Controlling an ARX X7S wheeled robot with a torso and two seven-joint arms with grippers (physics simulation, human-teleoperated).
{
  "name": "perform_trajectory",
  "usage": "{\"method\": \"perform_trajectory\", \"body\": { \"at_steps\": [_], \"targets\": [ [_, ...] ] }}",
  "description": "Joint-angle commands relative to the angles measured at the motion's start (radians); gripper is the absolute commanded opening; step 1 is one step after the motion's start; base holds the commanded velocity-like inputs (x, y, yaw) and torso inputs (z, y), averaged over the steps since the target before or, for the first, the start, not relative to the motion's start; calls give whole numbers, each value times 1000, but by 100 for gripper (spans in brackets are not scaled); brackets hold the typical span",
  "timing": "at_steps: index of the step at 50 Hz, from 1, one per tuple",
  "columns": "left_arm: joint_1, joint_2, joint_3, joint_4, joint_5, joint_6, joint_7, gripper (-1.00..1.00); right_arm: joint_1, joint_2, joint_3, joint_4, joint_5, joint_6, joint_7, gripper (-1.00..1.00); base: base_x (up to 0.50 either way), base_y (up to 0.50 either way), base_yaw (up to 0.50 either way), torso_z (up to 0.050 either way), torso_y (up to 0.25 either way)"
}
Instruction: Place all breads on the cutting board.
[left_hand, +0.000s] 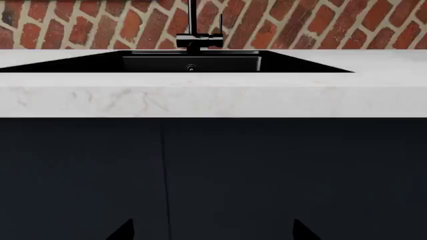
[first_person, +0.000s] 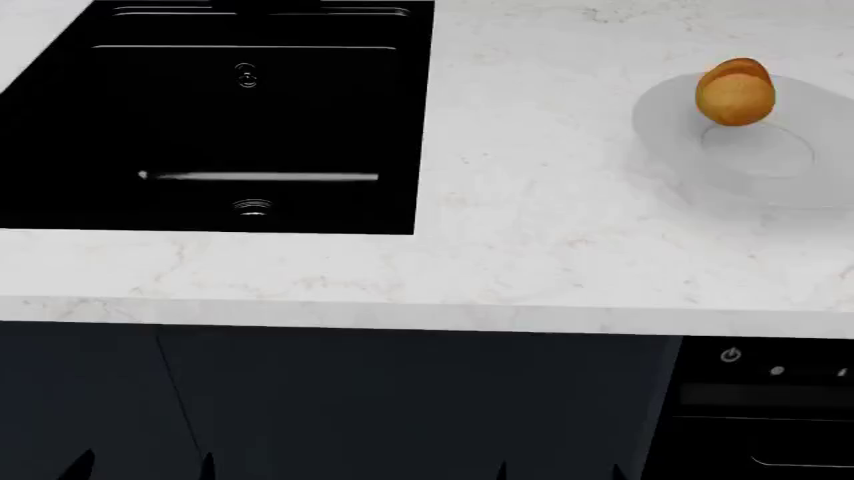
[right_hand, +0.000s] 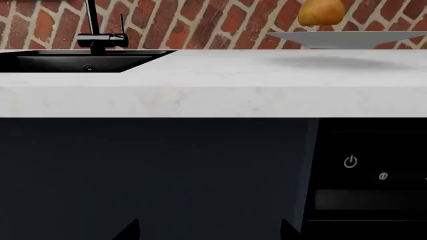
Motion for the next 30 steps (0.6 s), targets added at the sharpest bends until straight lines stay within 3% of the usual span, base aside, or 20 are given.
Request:
{"method": "perform_trajectory", "body": {
  "at_steps": [1, 12, 30],
  "targets": [
    [3, -8, 9, 2, -8, 2, -9, 100, 1, 16, -20, 0, 16, 0, 19, 100, 0, 0, 0, 0, 0],
    [12, -47, 55, 6, -47, 37, -43, 100, 2, 47, -55, 0, 52, 4, 55, 100, 0, 0, 0, 2, 0],
    [9, -75, 90, 0, -66, 48, -74, 100, 8, 74, -87, 9, 69, 0, 94, 100, 0, 0, 0, 50, 0]
  ]
}}
